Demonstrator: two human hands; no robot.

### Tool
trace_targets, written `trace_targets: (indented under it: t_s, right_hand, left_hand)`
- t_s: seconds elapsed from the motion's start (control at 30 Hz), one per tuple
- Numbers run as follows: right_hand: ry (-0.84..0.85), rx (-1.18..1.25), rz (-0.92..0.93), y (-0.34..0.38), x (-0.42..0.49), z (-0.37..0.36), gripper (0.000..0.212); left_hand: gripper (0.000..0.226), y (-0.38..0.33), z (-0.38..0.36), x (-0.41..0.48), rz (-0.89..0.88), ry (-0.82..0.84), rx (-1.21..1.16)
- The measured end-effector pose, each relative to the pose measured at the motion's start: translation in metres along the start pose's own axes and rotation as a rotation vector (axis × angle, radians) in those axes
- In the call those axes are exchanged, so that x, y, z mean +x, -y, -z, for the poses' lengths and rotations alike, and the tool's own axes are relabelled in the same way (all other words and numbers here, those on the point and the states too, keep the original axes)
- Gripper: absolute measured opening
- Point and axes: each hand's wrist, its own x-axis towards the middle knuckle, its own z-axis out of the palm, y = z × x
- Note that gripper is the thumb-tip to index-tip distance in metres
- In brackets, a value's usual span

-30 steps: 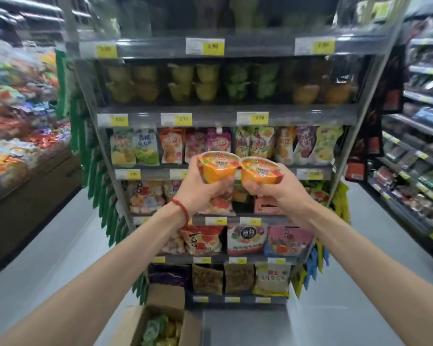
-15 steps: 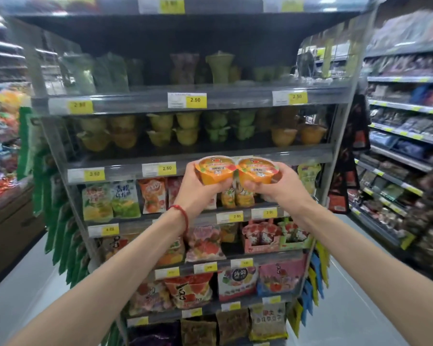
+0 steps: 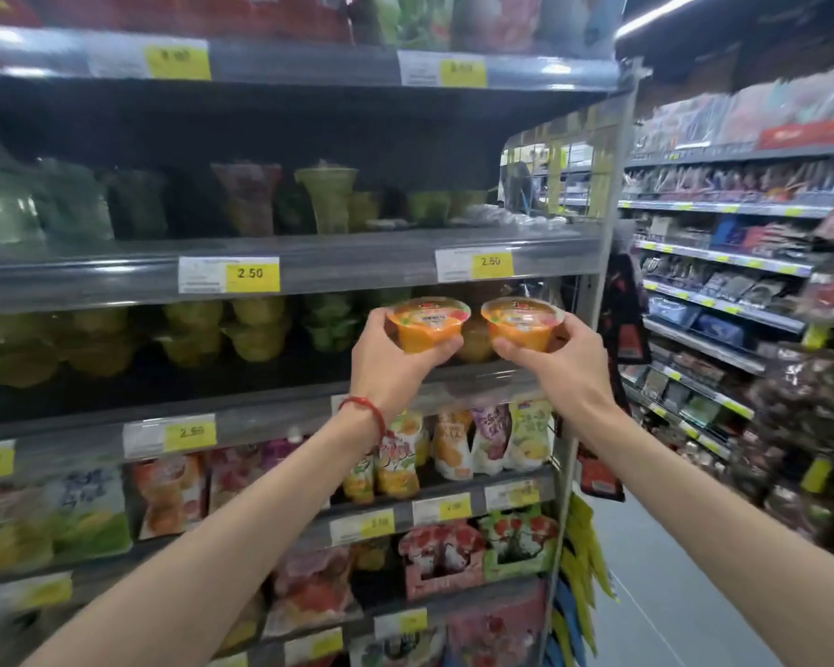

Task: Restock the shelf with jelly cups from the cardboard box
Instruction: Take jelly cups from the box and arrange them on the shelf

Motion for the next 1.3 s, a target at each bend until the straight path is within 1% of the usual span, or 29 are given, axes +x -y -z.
trace_targets:
  t_s: [0.07, 0.13, 0.2, 0.27, 0.3, 0.4, 0.57, 0.67, 0.77, 1.03, 1.17, 1.3]
  right_hand:
    - [-0.039, -0.012, 0.006, -0.008, 0.016, 0.010, 0.056]
    - [-0.058, -0.042, 0.010, -0.016, 0.032, 0.019, 0.056]
    - [-0.064, -0.065, 0.024, -0.025, 0.050, 0.027, 0.053]
    - [-0.046, -0.083, 0.051, -0.034, 0.062, 0.030, 0.053]
    - [-0.038, -0.082, 0.067, -0.037, 0.067, 0.030, 0.054]
    - [-0.024, -0.054, 0.081, -0.044, 0.081, 0.027, 0.056]
    - [0.029, 0.015, 0.019, -0.056, 0.106, 0.020, 0.048]
    - [0.051, 0.045, 0.034, -0.058, 0.109, 0.017, 0.045]
    - [0.071, 0.045, 0.019, -0.063, 0.112, 0.014, 0.049]
    - [0.137, 0.038, -0.009, -0.065, 0.106, 0.010, 0.061]
    - [0.170, 0.024, -0.044, -0.062, 0.107, 0.011, 0.061]
    - [0.163, 0.012, -0.064, -0.057, 0.108, 0.010, 0.063]
  left_hand:
    - [0.081, -0.001, -0.018, 0.012, 0.000, -0.019, -0.010]
    - [0.077, -0.001, -0.034, 0.023, -0.005, -0.032, -0.021]
    - [0.066, -0.002, -0.052, 0.036, -0.004, -0.037, -0.027]
    - [0.051, 0.000, -0.064, 0.047, 0.010, -0.040, -0.047]
    - [0.048, 0.001, -0.070, 0.051, 0.013, -0.042, -0.061]
    - [0.052, 0.004, -0.082, 0.063, 0.020, -0.046, -0.077]
    - [0.043, 0.012, -0.100, 0.082, 0.041, -0.024, -0.114]
    - [0.050, 0.019, -0.106, 0.087, 0.064, -0.028, -0.118]
    - [0.061, 0.028, -0.107, 0.090, 0.070, -0.022, -0.109]
    - [0.067, 0.032, -0.110, 0.087, 0.013, 0.006, -0.071]
    - [0.073, 0.033, -0.112, 0.088, -0.008, 0.023, -0.064]
    - [0.078, 0.031, -0.114, 0.088, -0.005, 0.046, -0.038]
